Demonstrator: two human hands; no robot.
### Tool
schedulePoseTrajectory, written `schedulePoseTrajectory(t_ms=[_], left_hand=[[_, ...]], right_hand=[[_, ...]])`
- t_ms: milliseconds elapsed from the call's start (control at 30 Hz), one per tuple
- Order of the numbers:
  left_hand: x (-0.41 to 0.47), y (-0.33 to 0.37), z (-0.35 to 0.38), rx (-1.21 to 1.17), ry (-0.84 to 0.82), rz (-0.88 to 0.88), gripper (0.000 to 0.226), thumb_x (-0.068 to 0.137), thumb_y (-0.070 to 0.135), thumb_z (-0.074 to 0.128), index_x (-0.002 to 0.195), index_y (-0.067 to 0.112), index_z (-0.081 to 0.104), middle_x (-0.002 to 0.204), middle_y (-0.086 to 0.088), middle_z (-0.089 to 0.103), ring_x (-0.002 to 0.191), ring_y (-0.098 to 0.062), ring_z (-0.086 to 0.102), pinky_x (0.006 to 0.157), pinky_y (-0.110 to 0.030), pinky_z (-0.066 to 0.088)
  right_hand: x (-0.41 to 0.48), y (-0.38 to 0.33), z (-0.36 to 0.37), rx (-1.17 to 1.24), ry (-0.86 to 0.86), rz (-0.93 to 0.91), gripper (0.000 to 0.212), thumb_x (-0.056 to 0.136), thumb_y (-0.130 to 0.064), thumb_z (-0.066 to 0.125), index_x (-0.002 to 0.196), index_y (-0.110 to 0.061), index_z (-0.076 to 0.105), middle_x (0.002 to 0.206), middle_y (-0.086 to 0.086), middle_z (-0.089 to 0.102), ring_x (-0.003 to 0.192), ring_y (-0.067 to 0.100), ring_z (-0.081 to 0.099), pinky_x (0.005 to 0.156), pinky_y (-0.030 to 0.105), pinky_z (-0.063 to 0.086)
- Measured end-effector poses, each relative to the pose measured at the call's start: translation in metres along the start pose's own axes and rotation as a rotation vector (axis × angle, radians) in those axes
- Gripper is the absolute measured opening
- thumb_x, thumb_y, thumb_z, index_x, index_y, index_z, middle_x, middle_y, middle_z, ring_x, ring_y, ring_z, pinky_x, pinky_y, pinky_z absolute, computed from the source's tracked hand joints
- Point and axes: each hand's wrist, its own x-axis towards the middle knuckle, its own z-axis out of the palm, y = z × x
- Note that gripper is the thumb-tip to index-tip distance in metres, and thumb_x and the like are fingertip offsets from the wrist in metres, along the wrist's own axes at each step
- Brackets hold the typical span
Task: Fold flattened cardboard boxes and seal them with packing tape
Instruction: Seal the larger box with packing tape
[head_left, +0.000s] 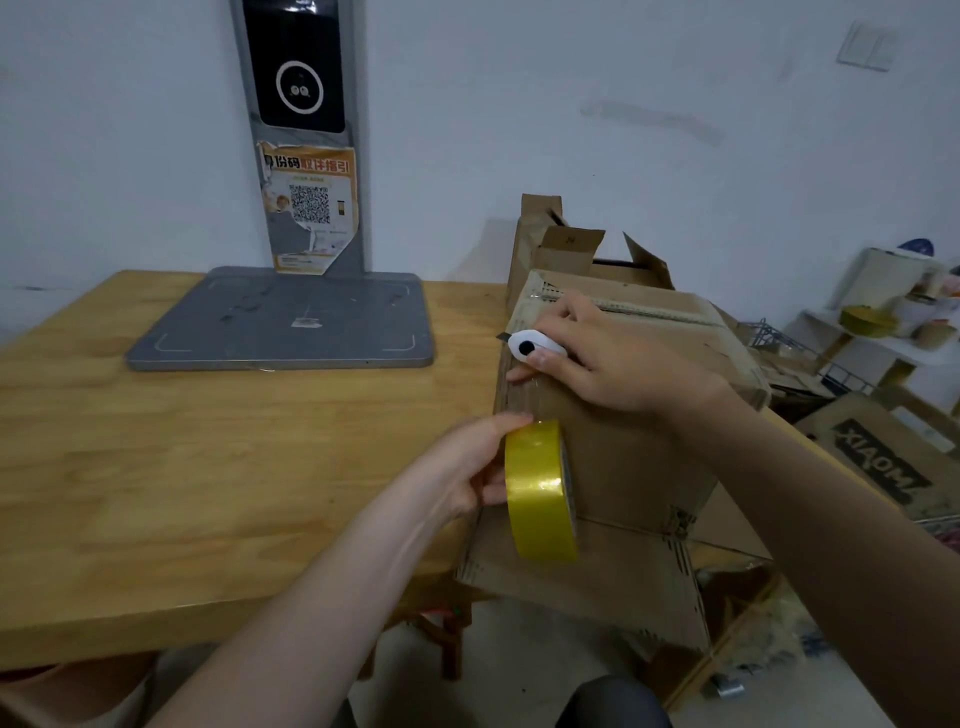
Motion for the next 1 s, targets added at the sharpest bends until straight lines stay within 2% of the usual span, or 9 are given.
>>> schedulePoseTrajectory(t_ms=[100,233,300,433,567,667,800,900,1000], left_hand=[[0.003,-0.004,0.002,-0.027,-0.022,0.019,0.014,0.1,0.03,0.064,0.095,0.016,0.062,0.052,0.004,0.063,0.043,-0.01,0.06,0.041,-0.023,0.05],[0.002,-0.008,0.0,-0.067,-0.046,0.055,0.012,0.099,0.03,0.065,0.105,0.019,0.065,0.059,0.003,0.069,0.054,-0.013,0.067,0.05,-0.029,0.058],[0.001,-0.011,-0.001,-0.092,-0.046,0.076,0.014,0.099,0.03,0.065,0.109,0.02,0.067,0.061,0.003,0.07,0.056,-0.013,0.068,0.053,-0.029,0.059],[0.003,-0.014,-0.001,-0.136,-0.048,0.109,0.013,0.099,0.029,0.065,0.109,0.022,0.07,0.064,0.003,0.068,0.054,-0.013,0.066,0.048,-0.027,0.056],[0.003,-0.017,0.001,-0.156,-0.054,0.121,0.009,0.1,0.027,0.064,0.104,0.022,0.071,0.06,0.003,0.066,0.046,-0.01,0.063,0.043,-0.024,0.052],[0.005,-0.02,0.001,-0.159,-0.05,0.124,0.015,0.1,0.027,0.065,0.111,0.021,0.071,0.066,0.001,0.067,0.049,-0.012,0.064,0.044,-0.026,0.053],[0.008,-0.021,0.0,-0.165,-0.055,0.136,0.013,0.098,0.03,0.066,0.108,0.023,0.071,0.074,-0.001,0.066,0.052,-0.013,0.064,0.05,-0.028,0.057],[0.009,-0.021,0.0,-0.175,-0.06,0.137,0.008,0.098,0.028,0.066,0.103,0.022,0.07,0.07,-0.001,0.065,0.05,-0.014,0.062,0.044,-0.025,0.052],[0.011,-0.021,0.0,-0.169,-0.049,0.146,0.006,0.099,0.026,0.064,0.101,0.022,0.068,0.067,-0.002,0.061,0.051,-0.017,0.056,0.039,-0.022,0.044]], right_hand=[[0.0,-0.002,0.001,-0.017,0.001,-0.009,0.011,0.104,-0.048,0.043,0.111,-0.044,0.051,0.118,-0.005,0.041,0.088,-0.002,0.051,0.076,0.012,0.034],[0.003,-0.005,-0.002,0.081,0.025,-0.006,0.03,0.105,-0.044,0.044,0.134,-0.039,0.053,0.118,-0.012,0.056,0.107,0.004,0.052,0.096,0.027,0.041],[0.005,-0.011,-0.009,0.111,0.051,-0.036,0.03,0.105,-0.036,0.049,0.134,-0.034,0.056,0.11,-0.021,0.066,0.109,0.003,0.052,0.098,0.027,0.039],[0.007,-0.026,-0.022,0.024,-0.02,-0.107,0.022,0.099,-0.027,0.063,0.119,-0.027,0.072,0.097,-0.027,0.064,0.095,-0.009,0.055,0.081,0.009,0.038],[0.009,-0.031,-0.025,-0.152,-0.091,-0.105,0.014,0.091,-0.035,0.07,0.102,-0.031,0.079,0.081,-0.027,0.061,0.08,-0.002,0.058,0.071,0.023,0.047],[0.01,-0.033,-0.022,-0.238,-0.093,-0.086,0.011,0.087,-0.037,0.071,0.086,-0.029,0.079,0.073,-0.018,0.065,0.075,0.006,0.06,0.07,0.033,0.051],[0.014,-0.042,-0.016,-0.278,-0.14,-0.073,0.014,0.082,-0.039,0.07,0.081,-0.027,0.077,0.07,-0.014,0.065,0.066,0.004,0.058,0.063,0.033,0.049],[0.016,-0.048,-0.013,-0.355,-0.149,-0.082,0.017,0.085,-0.039,0.068,0.081,-0.025,0.077,0.071,-0.008,0.067,0.068,0.01,0.059,0.061,0.035,0.048],[0.018,-0.055,-0.012,-0.47,-0.167,-0.093,0.016,0.086,-0.036,0.071,0.08,-0.021,0.076,0.066,-0.008,0.057,0.063,0.009,0.049,0.052,0.025,0.03]])
